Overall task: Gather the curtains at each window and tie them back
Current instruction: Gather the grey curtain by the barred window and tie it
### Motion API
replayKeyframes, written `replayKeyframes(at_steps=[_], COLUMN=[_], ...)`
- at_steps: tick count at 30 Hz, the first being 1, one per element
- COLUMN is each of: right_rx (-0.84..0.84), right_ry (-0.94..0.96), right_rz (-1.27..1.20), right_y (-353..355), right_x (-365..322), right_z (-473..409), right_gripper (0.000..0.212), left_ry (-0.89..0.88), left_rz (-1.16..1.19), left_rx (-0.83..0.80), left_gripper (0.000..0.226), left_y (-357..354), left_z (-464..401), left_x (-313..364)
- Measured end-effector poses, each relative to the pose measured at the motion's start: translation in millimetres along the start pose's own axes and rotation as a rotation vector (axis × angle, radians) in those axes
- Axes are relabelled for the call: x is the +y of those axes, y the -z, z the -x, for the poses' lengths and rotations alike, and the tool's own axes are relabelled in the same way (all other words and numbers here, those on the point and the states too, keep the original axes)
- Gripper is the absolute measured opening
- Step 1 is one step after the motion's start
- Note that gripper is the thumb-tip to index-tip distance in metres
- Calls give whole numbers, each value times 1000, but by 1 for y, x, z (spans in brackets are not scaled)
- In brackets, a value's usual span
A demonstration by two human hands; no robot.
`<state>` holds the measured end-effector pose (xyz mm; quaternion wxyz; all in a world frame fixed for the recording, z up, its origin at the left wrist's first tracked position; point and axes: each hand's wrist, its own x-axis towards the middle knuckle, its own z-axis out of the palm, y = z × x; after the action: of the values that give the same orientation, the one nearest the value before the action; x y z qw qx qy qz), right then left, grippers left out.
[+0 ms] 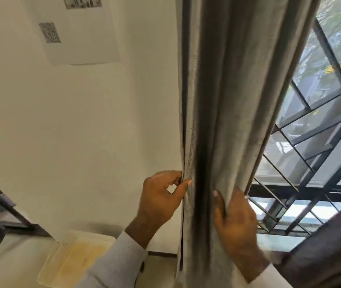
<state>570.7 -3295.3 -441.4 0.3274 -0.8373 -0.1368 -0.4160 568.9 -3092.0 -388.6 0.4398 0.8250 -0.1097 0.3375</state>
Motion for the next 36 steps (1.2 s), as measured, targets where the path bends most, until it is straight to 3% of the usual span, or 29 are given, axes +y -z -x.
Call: replayKeyframes(at_steps=[2, 5, 9, 12, 14, 18, 20, 23, 24, 26, 28, 29, 31, 33, 36], right_rx=[-85, -238, -242, -258, -287, -493, -599, -753, -715, -465, -163, -99, -141, -199, -167], right_ry=[144, 155, 234, 263, 279, 201, 309, 378, 324, 32, -283, -378, -397, -298, -233], right_rz=[62, 89, 106, 140, 169, 111, 140, 54, -1, -91, -124, -106, -109, -118, -210], right_y=[-16, -32, -41, -42, -46, -47, -41, -19, -10, 8, 13, 10, 2, -5, -4], right_x=[-8, -12, -17, -14, -5, 11, 17, 31, 36, 43, 49, 55, 66, 67, 50], right_z=[15, 22, 17, 9, 10, 11, 10, 3, -2, -9, -22, -29, -40, -40, -25], right_gripper=[43, 55, 41, 57, 57, 57, 61, 47, 40, 34, 39, 41, 34, 22, 15], left_ry=[-18, -43, 18, -25, -78, -49, -32, -34, -36, -30, -23, -26, -39, -35, -9], left_rz=[16, 34, 91, 85, 75, 4, -33, -83, -108, -121, -101, -101, -116, -92, -68], left_rx=[-7, -13, -28, -52, -71, -110, -78, -30, -27, -18, 4, 12, 20, 7, -2], left_gripper=[6, 11, 20, 18, 15, 25, 27, 29, 30, 27, 21, 19, 21, 18, 11], left_y=[1, -1, -7, -8, -7, -6, -9, -11, -10, -8, -6, -6, -7, -9, -11], left_z=[5, 14, 20, 15, 11, 7, 5, 3, 3, 4, 6, 6, 5, 4, 5], left_x=[4, 5, 2, 4, 9, 20, 21, 20, 19, 16, 15, 15, 18, 18, 16])
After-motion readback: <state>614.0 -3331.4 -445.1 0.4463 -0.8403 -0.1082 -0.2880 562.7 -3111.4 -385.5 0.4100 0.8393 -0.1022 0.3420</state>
